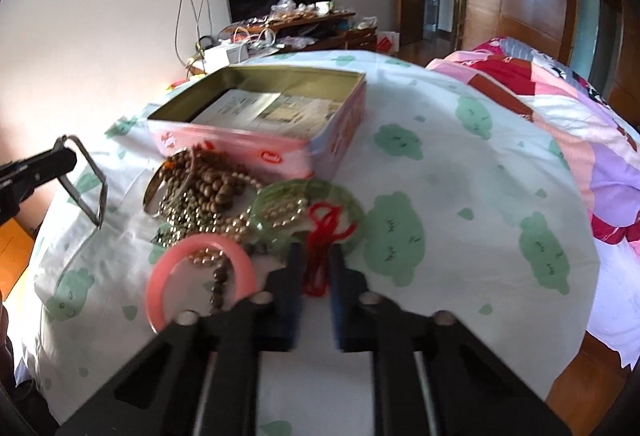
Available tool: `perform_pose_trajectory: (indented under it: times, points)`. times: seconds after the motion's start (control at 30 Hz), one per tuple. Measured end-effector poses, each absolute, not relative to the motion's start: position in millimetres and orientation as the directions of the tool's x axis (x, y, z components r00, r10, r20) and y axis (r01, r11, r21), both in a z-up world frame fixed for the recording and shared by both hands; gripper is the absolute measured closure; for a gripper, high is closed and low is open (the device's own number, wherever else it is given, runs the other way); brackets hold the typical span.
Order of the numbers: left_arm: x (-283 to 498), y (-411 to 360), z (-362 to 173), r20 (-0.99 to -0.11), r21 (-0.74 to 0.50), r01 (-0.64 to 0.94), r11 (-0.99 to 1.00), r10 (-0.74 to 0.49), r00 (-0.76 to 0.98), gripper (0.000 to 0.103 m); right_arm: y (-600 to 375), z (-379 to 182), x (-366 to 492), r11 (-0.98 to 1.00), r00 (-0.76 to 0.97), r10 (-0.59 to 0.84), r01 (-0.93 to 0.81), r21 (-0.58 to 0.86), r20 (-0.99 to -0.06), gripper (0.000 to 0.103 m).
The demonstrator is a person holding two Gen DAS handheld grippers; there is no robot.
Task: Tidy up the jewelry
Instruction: 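Carry the watch into the tin and open the left tool while the right tool drops the red knot in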
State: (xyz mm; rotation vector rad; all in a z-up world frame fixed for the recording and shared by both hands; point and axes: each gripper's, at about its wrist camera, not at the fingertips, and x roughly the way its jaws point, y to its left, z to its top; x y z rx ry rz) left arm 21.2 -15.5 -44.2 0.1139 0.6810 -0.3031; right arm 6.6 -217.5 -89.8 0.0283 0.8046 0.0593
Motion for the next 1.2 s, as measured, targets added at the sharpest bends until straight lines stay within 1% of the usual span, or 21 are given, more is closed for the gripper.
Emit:
perform_pose_trajectory:
  times: [0.07, 0.27, 0.6, 0.8, 1.2]
  points:
    - [21, -16, -44, -0.634, 0.006, 0.312, 0.95, -0.238, 0.736, 0.087, -217, -89, 5, 0.998, 0.699, 0.066, -0.047, 0.047, -0.712, 0.096]
    - [19, -17, -39, -0.625, 0.002, 0.314, 0.949, -0.244, 0.741, 0.087, -219, -72, -1, 0.998, 0.742, 0.062, -0.045, 0.043, -0.667, 0.098]
    - [22, -14, -25, -0.608, 0.02, 0.321, 0.947, -0.243, 0.756, 0.087, -223, -44, -5, 0.997, 0.783, 0.073, -0.052, 0.051, -0.618, 0.099]
    - [30, -13, -10, -0.59, 0.042, 0.324, 0.945, -0.238, 0.771, 0.087, -226, -30, 3, 0.996, 0.793, 0.088, -0.066, 0.058, -0.603, 0.099]
    - [59, -25, 10, -0.582, 0.088, 0.351, 0.932, -0.238, 0.778, 0.087, -231, -8, 34, 0.991, 0.803, 0.132, -0.111, 0.072, -0.581, 0.099]
